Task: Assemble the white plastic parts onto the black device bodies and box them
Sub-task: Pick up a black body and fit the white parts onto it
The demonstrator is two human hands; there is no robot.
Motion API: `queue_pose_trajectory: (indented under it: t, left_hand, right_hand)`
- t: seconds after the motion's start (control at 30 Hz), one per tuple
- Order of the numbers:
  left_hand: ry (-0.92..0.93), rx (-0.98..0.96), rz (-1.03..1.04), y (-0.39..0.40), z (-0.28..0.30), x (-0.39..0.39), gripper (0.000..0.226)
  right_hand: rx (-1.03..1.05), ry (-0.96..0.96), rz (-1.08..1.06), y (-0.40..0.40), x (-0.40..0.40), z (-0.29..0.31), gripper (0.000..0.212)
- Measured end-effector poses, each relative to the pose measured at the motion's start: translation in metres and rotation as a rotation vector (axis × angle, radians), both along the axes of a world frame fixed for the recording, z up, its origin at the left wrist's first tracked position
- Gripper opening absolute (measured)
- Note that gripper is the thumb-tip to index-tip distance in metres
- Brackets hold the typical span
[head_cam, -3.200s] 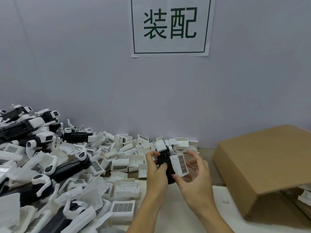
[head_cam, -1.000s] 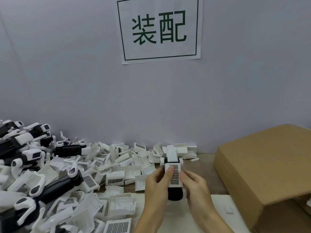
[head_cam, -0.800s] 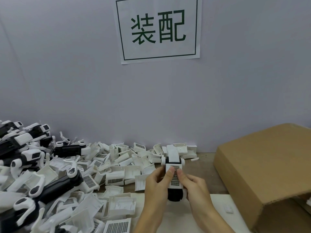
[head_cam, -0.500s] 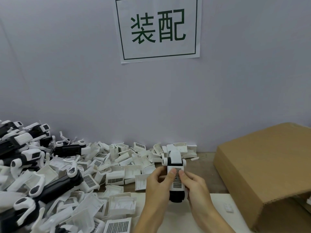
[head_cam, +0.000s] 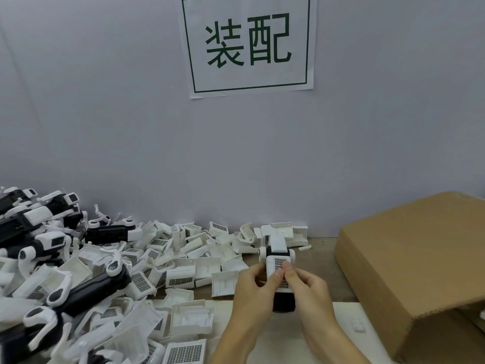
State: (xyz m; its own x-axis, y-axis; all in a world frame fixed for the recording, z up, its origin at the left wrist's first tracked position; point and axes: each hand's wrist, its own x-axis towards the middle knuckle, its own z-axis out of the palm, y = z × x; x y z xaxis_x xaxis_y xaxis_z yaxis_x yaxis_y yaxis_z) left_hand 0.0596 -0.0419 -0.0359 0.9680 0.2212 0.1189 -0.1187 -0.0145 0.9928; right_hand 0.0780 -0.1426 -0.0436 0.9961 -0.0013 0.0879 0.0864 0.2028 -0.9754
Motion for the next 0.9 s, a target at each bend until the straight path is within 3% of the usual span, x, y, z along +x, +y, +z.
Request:
queue_pose_trajectory:
  t: [0.23, 0.37, 0.5, 0.6, 0.67, 0.77, 0.9]
  left_hand:
    - [0.006, -0.141, 0.026, 0.002, 0.002, 0.001, 0.016]
    - [0.029, -0.27, 0.09, 0.002, 0.0, 0.003, 0.014]
    - [-0.005, -0.245, 0.289, 0.003, 0.002, 0.005, 0.019]
    - [-0.057, -0.154, 0.279, 0.003, 0.007, 0.003, 0.009]
    - [-0.072, -0.044, 0.18, 0.0, 0.009, 0.001, 0.022]
    - [-0.086, 0.172, 0.023, -0.005, 0.009, -0.001, 0.034]
    - [-0.093, 0.17, 0.111, -0.003, 0.01, 0.002, 0.026]
  right_hand:
    - [-0.062, -0.093, 0.002, 0.0, -0.004, 0.003, 0.02]
    - [-0.311, -0.224, -0.095, 0.008, -0.005, -0.002, 0.016]
    - [-0.57, -0.477, 0.019, 0.004, -0.008, -0.003, 0.046]
    - [-0.844, -0.471, 0.074, 0.006, -0.008, -0.007, 0.069]
    - [-0.914, -0.385, 0.027, 0.006, -0.005, -0.008, 0.067]
    - [-0.695, -0.195, -0.084, 0.001, 0.0, -0.005, 0.025]
    - [-0.215, 0.076, -0.145, -0.018, 0.011, -0.003, 0.038]
